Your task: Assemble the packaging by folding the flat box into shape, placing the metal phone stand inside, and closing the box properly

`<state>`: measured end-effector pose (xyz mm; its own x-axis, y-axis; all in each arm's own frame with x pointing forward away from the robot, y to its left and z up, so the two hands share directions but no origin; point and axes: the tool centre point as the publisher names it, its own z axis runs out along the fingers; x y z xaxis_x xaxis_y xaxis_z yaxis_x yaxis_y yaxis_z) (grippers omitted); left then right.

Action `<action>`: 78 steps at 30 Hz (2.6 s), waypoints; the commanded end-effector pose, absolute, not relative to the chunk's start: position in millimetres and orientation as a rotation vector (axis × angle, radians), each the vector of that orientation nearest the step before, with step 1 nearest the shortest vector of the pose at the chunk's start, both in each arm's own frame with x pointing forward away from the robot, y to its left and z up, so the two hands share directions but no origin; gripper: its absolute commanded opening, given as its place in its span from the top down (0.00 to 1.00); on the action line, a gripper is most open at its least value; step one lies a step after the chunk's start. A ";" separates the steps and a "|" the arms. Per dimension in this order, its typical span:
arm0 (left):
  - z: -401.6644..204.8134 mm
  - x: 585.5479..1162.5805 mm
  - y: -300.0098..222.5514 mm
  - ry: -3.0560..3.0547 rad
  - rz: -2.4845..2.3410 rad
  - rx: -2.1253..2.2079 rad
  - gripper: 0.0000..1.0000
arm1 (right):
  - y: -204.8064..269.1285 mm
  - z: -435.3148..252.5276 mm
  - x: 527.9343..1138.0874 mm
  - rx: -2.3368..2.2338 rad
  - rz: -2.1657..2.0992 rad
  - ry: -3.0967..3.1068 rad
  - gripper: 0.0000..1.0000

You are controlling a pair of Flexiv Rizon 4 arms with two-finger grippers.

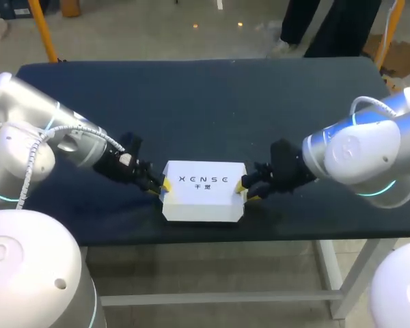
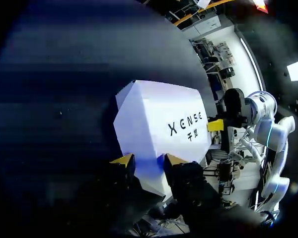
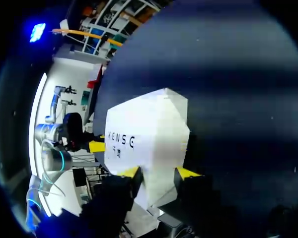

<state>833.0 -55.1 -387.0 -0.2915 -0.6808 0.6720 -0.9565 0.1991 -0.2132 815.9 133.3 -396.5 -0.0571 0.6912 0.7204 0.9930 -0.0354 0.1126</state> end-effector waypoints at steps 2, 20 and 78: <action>-399.1 841.5 -56.7 -2.007 0.810 1.546 0.56 | 130.8 -403.7 824.6 -1.726 -0.892 -1.769 0.54; -396.5 826.6 -66.5 -1.969 0.773 1.675 0.55 | 130.8 -407.2 829.8 -1.725 -0.876 -1.763 0.55; -394.4 827.2 -71.3 -1.972 0.768 1.699 0.54 | 132.9 -400.8 825.3 -1.777 -0.876 -1.788 0.58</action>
<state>826.5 -65.4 -387.7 -0.1626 -0.7484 0.6430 -0.9859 0.0978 -0.1355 825.5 130.6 -396.1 -0.0498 0.6988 0.7136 0.9928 -0.0431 0.1114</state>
